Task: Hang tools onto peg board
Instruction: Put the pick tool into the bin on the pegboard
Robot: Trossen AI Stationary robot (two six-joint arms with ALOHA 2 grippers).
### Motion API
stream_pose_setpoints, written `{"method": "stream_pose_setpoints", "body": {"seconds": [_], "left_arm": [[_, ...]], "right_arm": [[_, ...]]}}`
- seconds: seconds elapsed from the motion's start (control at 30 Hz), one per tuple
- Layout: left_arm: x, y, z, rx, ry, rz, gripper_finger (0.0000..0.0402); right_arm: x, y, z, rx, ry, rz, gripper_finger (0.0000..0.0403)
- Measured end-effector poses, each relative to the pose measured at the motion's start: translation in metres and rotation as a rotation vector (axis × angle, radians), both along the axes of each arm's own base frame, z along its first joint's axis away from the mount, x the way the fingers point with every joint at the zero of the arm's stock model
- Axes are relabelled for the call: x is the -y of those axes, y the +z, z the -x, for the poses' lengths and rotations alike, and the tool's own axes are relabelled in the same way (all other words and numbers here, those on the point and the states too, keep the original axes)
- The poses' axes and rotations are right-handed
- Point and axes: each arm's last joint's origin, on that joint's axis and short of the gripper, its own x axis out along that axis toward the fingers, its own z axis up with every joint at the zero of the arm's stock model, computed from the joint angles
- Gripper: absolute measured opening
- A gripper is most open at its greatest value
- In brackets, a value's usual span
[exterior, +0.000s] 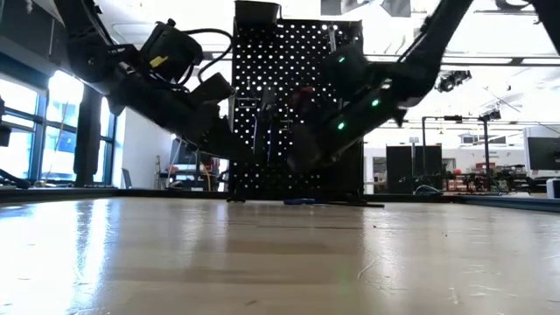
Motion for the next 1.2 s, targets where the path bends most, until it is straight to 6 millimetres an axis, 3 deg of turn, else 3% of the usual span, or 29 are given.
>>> {"method": "stream_pose_setpoints", "body": {"seconds": [0.17,0.37,0.8,0.97,1.1,1.2], "left_arm": [[0.0,-0.002,0.001,-0.019,0.009,0.024,0.0216],[0.0,-0.003,0.002,-0.032,0.008,0.027,0.0216],[0.0,-0.001,0.001,-0.005,0.015,0.037,0.0216],[0.002,-0.001,0.0,-0.003,0.013,0.043,0.0216],[0.004,-0.002,0.0,-0.009,0.004,0.044,0.0216],[0.005,-0.003,0.001,-0.027,0.002,0.047,0.0216]], "right_arm": [[0.006,-0.014,-0.015,-0.039,-0.159,0.011,0.007],[0.01,-0.018,-0.017,-0.012,-0.3,-0.012,0.0039],[0.019,-0.025,-0.011,-0.045,-0.39,-0.027,0.0014],[0.024,-0.04,-0.009,-0.067,-0.412,-0.093,0.0013],[0.016,-0.048,-0.011,-0.08,-0.401,-0.137,0.0013],[0.0,-0.046,-0.013,-0.1,-0.363,-0.138,0.0013]]}}
